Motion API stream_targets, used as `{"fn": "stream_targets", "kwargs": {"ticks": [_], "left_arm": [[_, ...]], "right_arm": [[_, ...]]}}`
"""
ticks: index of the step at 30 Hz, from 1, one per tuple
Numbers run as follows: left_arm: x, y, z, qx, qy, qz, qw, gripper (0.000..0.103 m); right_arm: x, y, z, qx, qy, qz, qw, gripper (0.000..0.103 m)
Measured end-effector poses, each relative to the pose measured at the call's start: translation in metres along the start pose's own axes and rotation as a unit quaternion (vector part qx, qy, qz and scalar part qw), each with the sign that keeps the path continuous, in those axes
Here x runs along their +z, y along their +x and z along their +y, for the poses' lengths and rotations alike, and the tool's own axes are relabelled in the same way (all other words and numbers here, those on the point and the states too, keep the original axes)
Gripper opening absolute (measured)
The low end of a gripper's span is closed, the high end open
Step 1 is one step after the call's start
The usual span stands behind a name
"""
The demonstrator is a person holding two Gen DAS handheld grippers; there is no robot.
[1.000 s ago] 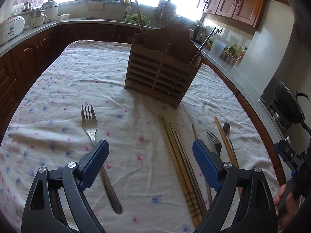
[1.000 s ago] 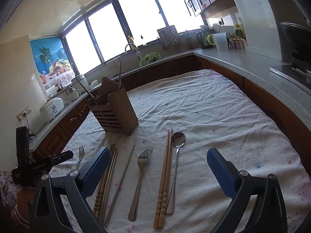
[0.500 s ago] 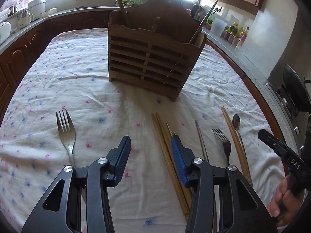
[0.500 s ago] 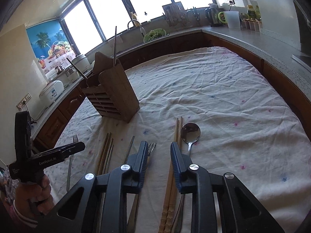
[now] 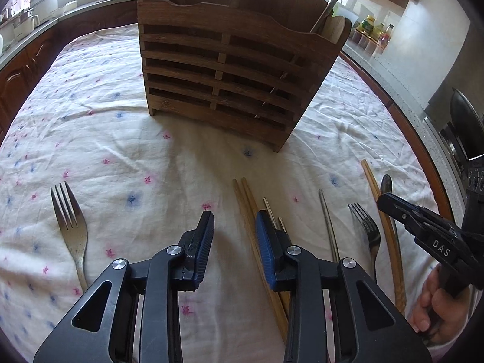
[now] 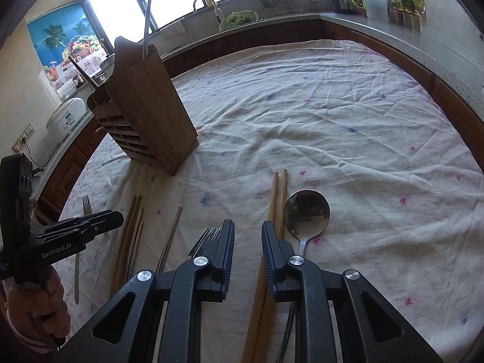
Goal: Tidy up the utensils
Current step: 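Close the left tool on a wooden chopstick while the right tool grasps another wooden chopstick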
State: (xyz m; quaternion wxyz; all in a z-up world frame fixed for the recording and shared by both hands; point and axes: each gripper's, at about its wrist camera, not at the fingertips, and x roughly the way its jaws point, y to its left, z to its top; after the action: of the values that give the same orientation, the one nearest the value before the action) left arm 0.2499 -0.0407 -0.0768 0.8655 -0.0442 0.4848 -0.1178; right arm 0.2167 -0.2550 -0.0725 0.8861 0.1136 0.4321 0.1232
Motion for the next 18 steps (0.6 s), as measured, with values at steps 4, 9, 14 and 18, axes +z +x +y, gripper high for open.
{"fn": "stream_targets", "kwargs": {"ticks": [4, 9, 14, 18], "left_arm": [[0.002, 0.008, -0.001, 0.008, 0.008, 0.003, 0.9999, 0.023], [0.003, 0.010, 0.000, 0.003, 0.024, 0.009, 0.9997, 0.022], [0.011, 0.012, -0.002, 0.000, 0.037, 0.027, 0.9990, 0.022], [0.016, 0.016, -0.007, 0.009, 0.049, 0.028, 0.9984, 0.022]], "right_arm": [[0.003, 0.005, -0.001, -0.002, -0.002, 0.003, 1.000, 0.019], [0.010, 0.014, -0.001, 0.005, -0.003, 0.018, 1.000, 0.016], [0.015, 0.020, -0.003, 0.002, 0.001, 0.021, 1.000, 0.014], [0.020, 0.007, -0.001, -0.010, -0.009, 0.008, 1.000, 0.014]]}}
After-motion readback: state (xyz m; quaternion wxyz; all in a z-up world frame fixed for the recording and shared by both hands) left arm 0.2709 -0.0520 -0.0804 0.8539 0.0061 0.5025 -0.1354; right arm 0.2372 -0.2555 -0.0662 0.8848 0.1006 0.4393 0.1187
